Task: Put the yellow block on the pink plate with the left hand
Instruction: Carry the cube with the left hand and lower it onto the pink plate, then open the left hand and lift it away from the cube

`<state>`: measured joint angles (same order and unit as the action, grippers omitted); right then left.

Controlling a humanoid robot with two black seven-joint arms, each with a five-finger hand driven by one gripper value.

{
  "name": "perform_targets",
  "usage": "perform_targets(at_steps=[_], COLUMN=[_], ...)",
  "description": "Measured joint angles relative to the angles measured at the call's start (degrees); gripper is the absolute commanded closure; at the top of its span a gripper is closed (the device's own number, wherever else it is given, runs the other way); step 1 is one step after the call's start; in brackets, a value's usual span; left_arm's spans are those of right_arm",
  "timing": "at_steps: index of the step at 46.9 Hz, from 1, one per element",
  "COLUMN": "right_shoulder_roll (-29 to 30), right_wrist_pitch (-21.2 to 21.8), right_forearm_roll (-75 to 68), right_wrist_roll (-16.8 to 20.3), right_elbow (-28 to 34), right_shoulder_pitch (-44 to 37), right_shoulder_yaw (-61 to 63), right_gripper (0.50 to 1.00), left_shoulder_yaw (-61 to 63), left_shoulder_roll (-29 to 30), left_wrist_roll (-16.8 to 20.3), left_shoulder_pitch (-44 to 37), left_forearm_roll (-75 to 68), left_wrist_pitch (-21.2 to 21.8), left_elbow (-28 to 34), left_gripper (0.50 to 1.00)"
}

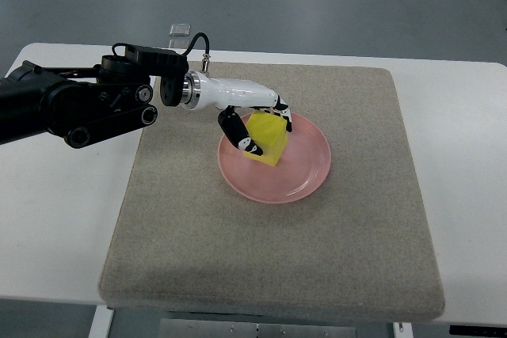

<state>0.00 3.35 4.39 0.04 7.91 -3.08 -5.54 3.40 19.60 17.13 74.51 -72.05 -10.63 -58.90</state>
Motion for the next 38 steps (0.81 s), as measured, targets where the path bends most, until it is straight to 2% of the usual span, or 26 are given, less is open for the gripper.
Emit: perform_targets(at_steps=[4, 6, 9, 12, 16, 19, 22, 24, 30, 38], right_shoulder_roll=[0.0, 0.0, 0.0, 0.0, 0.0, 0.0, 0.0, 0.0, 0.0, 0.0], right_wrist_pitch=[0.0, 0.0, 0.0, 0.0, 0.0, 0.0, 0.0, 0.0, 0.0, 0.0], right_forearm_roll=[0.0, 0.0, 0.0, 0.0, 0.0, 0.0, 0.0, 0.0, -0.01, -0.03], right_wrist_roll=[0.02, 0.01, 0.01, 0.02, 0.03, 0.03, 0.03, 0.04, 0.04, 0.02], right_elbow=[0.0, 0.0, 0.0, 0.0, 0.0, 0.0, 0.0, 0.0, 0.0, 0.0], right_shoulder_pitch=[0.0, 0.0, 0.0, 0.0, 0.0, 0.0, 0.0, 0.0, 0.0, 0.0], right_shoulder_yaw=[0.0, 0.0, 0.0, 0.0, 0.0, 0.0, 0.0, 0.0, 0.0, 0.0], right_gripper=[0.576, 0.576, 0.576, 0.576, 0.576, 0.576, 0.576, 0.576, 0.576, 0.576], left_shoulder_yaw=[0.03, 0.03, 0.03, 0.03, 0.03, 0.03, 0.03, 0.03, 0.03, -0.05], left_shoulder_roll=[-0.75, -1.17, -1.57, -1.66, -1.67, -1.67, -1.67, -1.67, -1.67, -1.67], left_wrist_roll=[0.0, 0.0, 0.0, 0.0, 0.0, 0.0, 0.0, 0.0, 0.17, 0.12], left_shoulder_pitch=[-0.43, -0.6, -0.75, -0.89, -0.98, -1.19, -1.35, -1.45, -1.64, -1.64], left_forearm_roll=[0.05, 0.06, 0.07, 0.07, 0.07, 0.07, 0.07, 0.07, 0.07, 0.15], left_wrist_pitch=[0.06, 0.14, 0.49, 0.69, 0.7, 0.7, 0.7, 0.64, 0.52, 0.39], left_elbow=[0.38, 0.82, 1.18, 1.24, 1.29, 1.41, 1.41, 1.42, 1.42, 1.32], left_gripper=[0.975, 0.924, 0.815, 0.761, 0.724, 0.641, 0.59, 0.532, 0.512, 0.51])
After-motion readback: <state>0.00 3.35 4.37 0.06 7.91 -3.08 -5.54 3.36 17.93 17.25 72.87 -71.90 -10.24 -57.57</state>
